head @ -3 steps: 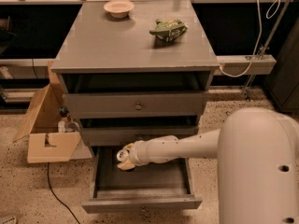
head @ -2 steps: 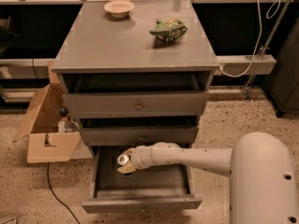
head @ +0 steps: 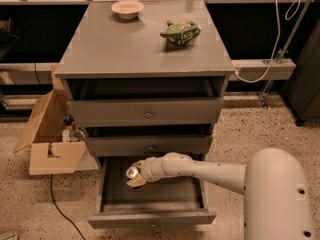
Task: Place pepsi can into bottom drawer
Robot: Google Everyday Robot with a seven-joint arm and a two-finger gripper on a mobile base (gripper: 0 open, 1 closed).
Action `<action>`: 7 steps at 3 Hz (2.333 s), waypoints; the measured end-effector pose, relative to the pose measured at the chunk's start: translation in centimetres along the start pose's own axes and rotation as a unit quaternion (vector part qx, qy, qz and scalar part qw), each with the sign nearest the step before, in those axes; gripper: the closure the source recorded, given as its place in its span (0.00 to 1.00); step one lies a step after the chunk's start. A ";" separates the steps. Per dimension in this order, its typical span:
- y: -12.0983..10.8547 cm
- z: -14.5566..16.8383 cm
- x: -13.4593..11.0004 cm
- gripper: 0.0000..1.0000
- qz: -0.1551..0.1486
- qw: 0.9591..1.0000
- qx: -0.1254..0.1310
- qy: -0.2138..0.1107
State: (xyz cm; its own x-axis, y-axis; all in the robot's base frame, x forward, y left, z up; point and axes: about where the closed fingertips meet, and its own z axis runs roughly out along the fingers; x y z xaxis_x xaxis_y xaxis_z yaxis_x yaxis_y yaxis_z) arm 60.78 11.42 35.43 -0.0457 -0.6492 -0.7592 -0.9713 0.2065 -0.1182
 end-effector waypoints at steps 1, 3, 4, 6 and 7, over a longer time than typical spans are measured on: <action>0.4 3.8 3.6 1.00 -0.009 0.999 -0.039 -0.012; -1.0 8.7 10.0 1.00 0.007 0.998 -0.053 -0.025; -1.2 10.0 11.9 1.00 0.017 0.999 -0.044 -0.026; -1.3 10.9 13.4 0.61 0.032 0.999 -0.039 -0.015; -1.3 10.9 13.4 0.39 0.032 0.999 -0.039 -0.015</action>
Offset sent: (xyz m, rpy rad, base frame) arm 0.0315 -0.0018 -0.1503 0.0596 0.0937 0.1209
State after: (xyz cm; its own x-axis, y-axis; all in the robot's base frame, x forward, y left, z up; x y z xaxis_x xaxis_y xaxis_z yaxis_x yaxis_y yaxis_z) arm 63.95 10.45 18.38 -0.1024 -0.6135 -0.7831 -0.9819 0.1886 -0.0193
